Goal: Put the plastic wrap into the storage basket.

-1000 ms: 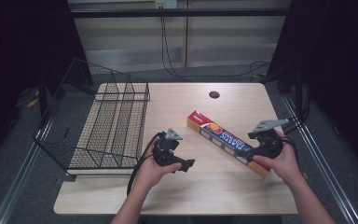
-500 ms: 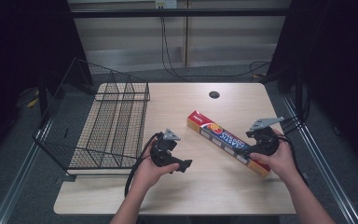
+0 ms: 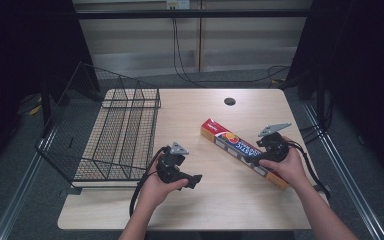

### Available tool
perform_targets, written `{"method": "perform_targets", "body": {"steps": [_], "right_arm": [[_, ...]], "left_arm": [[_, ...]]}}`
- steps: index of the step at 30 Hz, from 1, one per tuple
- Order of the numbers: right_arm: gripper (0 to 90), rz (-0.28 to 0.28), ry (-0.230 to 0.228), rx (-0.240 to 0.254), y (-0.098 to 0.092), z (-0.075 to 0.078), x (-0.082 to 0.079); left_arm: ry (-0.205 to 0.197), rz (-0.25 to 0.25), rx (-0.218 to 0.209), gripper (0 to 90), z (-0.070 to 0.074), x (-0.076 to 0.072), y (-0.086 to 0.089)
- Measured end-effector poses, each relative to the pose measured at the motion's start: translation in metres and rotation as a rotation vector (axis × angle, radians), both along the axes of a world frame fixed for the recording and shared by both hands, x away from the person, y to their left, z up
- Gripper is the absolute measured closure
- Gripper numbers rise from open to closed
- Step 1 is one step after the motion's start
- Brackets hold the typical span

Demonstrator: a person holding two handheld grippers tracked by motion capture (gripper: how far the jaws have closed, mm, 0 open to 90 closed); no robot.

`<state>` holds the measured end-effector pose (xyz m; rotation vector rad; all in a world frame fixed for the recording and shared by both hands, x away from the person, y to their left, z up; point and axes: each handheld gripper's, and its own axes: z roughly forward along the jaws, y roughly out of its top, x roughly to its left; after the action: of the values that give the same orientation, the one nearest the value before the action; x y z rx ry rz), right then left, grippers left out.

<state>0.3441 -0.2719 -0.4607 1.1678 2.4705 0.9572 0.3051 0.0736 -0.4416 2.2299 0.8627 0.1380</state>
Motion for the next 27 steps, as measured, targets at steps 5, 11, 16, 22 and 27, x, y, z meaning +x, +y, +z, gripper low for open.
{"method": "perform_targets", "body": {"steps": [5,11,16,22,27], "right_arm": [[21.3,0.022,0.033,-0.040,0.003,-0.005,0.004],[30.5,0.047,0.067,-0.086,0.006,-0.009,0.007],[39.8,0.042,0.085,-0.128,0.007,-0.011,0.007],[40.3,0.037,0.081,-0.127,0.007,-0.011,0.006],[36.6,0.033,0.099,-0.142,0.006,-0.012,0.005]], "left_arm": [[-0.004,0.015,0.005,3.7,0.000,-0.002,0.004],[-0.008,0.008,0.006,3.8,-0.001,-0.001,0.003],[-0.002,0.003,0.004,3.8,0.000,-0.002,0.002],[-0.004,0.003,0.002,3.8,0.000,-0.002,0.002],[-0.003,0.007,0.003,3.8,-0.001,-0.003,0.002]]}}
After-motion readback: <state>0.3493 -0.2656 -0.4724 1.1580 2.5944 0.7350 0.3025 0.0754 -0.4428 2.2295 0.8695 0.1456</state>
